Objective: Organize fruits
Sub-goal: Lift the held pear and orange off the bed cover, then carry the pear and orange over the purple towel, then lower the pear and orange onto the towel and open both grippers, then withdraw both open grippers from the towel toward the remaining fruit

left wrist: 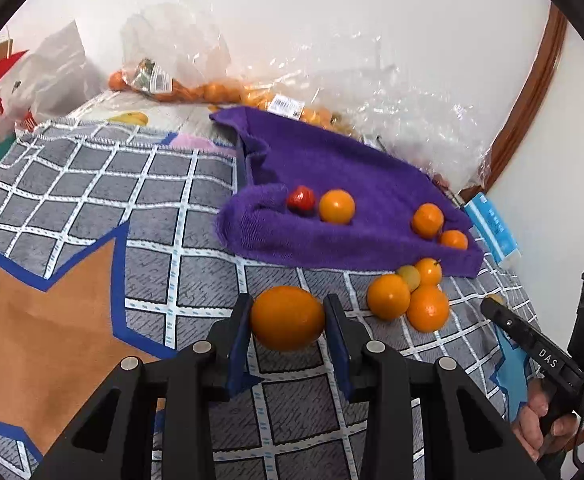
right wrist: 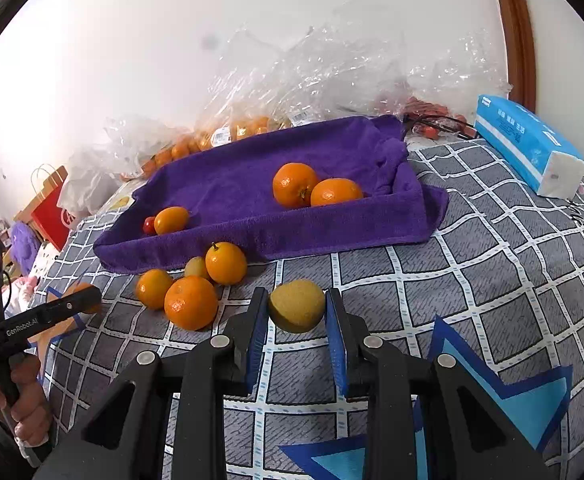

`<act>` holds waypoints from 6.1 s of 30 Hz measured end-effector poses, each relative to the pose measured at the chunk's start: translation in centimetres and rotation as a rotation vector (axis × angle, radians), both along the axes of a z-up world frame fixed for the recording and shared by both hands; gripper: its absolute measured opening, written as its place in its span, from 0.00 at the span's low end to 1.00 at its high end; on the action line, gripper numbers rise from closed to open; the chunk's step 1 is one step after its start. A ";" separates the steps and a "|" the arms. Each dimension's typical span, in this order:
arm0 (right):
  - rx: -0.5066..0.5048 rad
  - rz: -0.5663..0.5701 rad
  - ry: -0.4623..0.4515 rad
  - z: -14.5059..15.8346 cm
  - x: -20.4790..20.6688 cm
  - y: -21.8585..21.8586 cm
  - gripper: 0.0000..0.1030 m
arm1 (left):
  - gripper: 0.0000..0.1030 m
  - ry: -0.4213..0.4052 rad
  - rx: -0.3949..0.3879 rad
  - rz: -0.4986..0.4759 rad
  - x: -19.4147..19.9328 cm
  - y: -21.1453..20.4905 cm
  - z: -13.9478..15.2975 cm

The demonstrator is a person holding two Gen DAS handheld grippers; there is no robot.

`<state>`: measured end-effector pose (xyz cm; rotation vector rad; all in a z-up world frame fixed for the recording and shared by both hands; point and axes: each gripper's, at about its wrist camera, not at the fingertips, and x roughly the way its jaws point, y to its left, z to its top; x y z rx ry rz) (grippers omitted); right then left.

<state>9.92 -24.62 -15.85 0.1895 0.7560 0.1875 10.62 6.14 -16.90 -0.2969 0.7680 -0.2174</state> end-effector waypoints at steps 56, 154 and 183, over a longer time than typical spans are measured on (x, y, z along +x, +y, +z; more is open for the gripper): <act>0.046 0.021 -0.087 1.0 -1.3 -0.1 0.28 | 0.33 -0.146 0.003 0.048 -1.6 0.1 1.6; -0.032 0.112 0.033 0.3 11.0 4.9 0.47 | 0.33 -0.025 -0.070 0.044 12.7 -2.7 1.0; -0.080 -0.020 -0.071 5.8 5.8 3.3 0.54 | 0.59 -0.163 0.050 0.039 6.5 -3.4 5.9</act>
